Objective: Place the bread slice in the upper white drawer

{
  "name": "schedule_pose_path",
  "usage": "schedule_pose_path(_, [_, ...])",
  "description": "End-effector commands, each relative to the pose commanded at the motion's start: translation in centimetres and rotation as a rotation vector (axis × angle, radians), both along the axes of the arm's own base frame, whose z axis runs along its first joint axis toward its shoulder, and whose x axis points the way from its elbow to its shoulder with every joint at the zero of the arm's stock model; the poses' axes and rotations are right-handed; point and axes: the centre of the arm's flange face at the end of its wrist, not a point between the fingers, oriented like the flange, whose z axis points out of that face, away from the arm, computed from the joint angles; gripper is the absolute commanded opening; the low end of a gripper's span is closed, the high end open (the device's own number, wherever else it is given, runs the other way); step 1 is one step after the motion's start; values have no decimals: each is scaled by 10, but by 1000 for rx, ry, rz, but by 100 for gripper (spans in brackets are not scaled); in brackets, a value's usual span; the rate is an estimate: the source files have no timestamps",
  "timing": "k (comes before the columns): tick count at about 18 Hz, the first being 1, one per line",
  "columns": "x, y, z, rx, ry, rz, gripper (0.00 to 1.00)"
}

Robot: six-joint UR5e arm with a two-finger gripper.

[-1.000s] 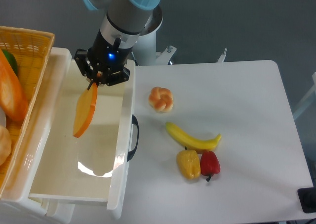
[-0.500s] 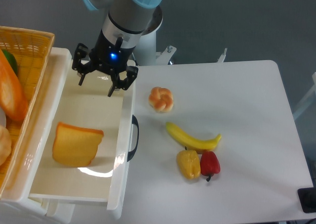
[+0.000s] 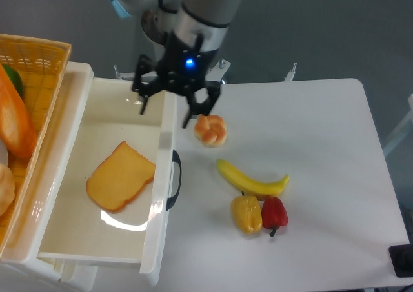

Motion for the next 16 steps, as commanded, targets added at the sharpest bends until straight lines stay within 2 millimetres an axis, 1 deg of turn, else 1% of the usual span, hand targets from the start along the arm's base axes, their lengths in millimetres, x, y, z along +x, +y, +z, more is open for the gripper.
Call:
schedule_pose_path(2, [-8, -2, -5, -4, 37, -3, 100])
schedule_pose_path(4, [-17, -9, -9, -40, 96, -48, 100])
schedule_pose_path(5, [-20, -12, -15, -80, 145, -103, 100])
schedule_pose_path(8, [-34, -23, -41, -270, 310, -329, 100])
schedule_pose_path(10, [-39, -26, -50, -329, 337, -382, 100])
schedule_pose_path(13, [-46, -27, -55, -351, 354, -419, 100])
schedule_pose_path(16, [-51, -27, -79, -410, 352, -491, 100])
